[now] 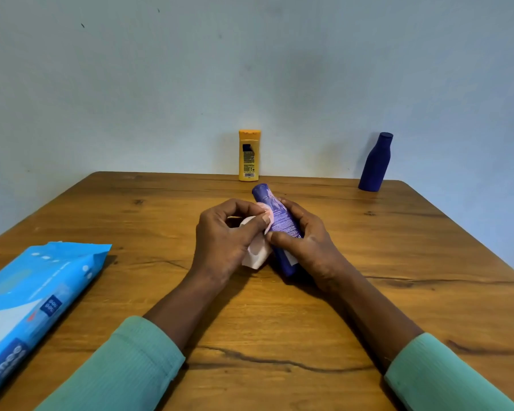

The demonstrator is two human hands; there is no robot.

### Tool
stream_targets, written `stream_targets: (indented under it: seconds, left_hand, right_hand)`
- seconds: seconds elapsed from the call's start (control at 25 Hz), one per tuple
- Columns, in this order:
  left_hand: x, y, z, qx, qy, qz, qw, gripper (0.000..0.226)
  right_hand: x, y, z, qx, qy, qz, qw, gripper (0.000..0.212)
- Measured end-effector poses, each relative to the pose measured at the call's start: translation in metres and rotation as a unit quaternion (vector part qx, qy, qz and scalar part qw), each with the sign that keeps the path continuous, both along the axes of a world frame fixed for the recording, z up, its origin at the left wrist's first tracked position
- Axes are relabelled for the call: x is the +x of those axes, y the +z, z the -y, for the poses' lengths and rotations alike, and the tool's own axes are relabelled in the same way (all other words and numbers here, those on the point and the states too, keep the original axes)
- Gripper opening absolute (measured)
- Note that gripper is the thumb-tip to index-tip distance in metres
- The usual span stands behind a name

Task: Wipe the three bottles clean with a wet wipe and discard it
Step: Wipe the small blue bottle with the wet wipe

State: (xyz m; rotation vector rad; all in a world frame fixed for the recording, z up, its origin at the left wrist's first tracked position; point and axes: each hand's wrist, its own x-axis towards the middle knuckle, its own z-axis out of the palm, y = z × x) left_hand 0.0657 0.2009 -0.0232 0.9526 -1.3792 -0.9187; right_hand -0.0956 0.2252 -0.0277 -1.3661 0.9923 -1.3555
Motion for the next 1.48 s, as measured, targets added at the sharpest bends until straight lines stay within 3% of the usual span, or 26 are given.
stream_targets:
  seconds: [0.08, 0.24, 0.36, 0.48, 0.56, 0.68, 0.84, 1.0, 1.12, 1.24, 1.32, 1.48]
  left_hand:
    - [0.003, 0.003, 0.002, -0.016, 0.033, 0.014, 0.999, 0.01]
    - [0.014, 0.007, 0.009, -0.007, 0.116, -0.037, 0.993, 0.012]
    - [0.013, 0.002, 0.009, 0.037, 0.066, -0.046, 0.996, 0.011]
    - [0.006, 0.0, 0.001, 0.047, -0.032, 0.071, 0.996, 0.012]
    - [0.003, 0.001, -0.001, 0.01, -0.047, 0.127, 0.991, 0.014]
    - [0.006, 0.005, 0.004, -0.022, 0.052, 0.082, 0.995, 0.015]
    - [0.017, 0.009, 0.01, -0.022, 0.13, 0.023, 0.991, 0.021]
    - [-0.004, 0.006, -0.014, -0.06, 0.063, 0.125, 0.988, 0.014]
    - [-0.014, 0.006, -0.024, -0.156, 0.02, 0.237, 0.959, 0.013]
    - [-0.008, 0.01, -0.02, -0.202, 0.038, 0.221, 0.954, 0.016]
    - [-0.002, 0.013, -0.012, -0.2, 0.093, 0.175, 0.96, 0.017]
    - [0.015, 0.019, 0.004, -0.162, 0.182, 0.122, 0.962, 0.019]
  right_hand:
    - [-0.004, 0.0, -0.001, -0.007, 0.023, -0.071, 0.997, 0.074]
    - [0.004, -0.001, -0.002, 0.008, 0.06, -0.15, 0.987, 0.086]
    - [0.009, -0.002, -0.004, -0.009, 0.035, -0.139, 0.99, 0.083]
    - [0.005, -0.002, -0.004, -0.035, 0.001, -0.136, 0.99, 0.083]
    - [0.002, -0.001, -0.003, -0.039, 0.0, -0.13, 0.991, 0.085]
    - [0.004, -0.002, -0.003, -0.016, 0.03, -0.115, 0.993, 0.085]
    - [0.016, -0.003, -0.007, -0.012, 0.044, -0.171, 0.984, 0.086]
    - [0.015, -0.002, -0.004, -0.029, -0.008, -0.16, 0.987, 0.088]
    - [0.007, -0.004, -0.001, -0.037, -0.056, -0.18, 0.981, 0.096]
    - [0.008, -0.005, 0.0, -0.041, -0.086, -0.185, 0.978, 0.073]
    - [0.014, -0.004, -0.001, -0.056, -0.1, -0.237, 0.965, 0.065]
    - [0.024, 0.0, -0.01, -0.14, -0.17, -0.396, 0.891, 0.068]
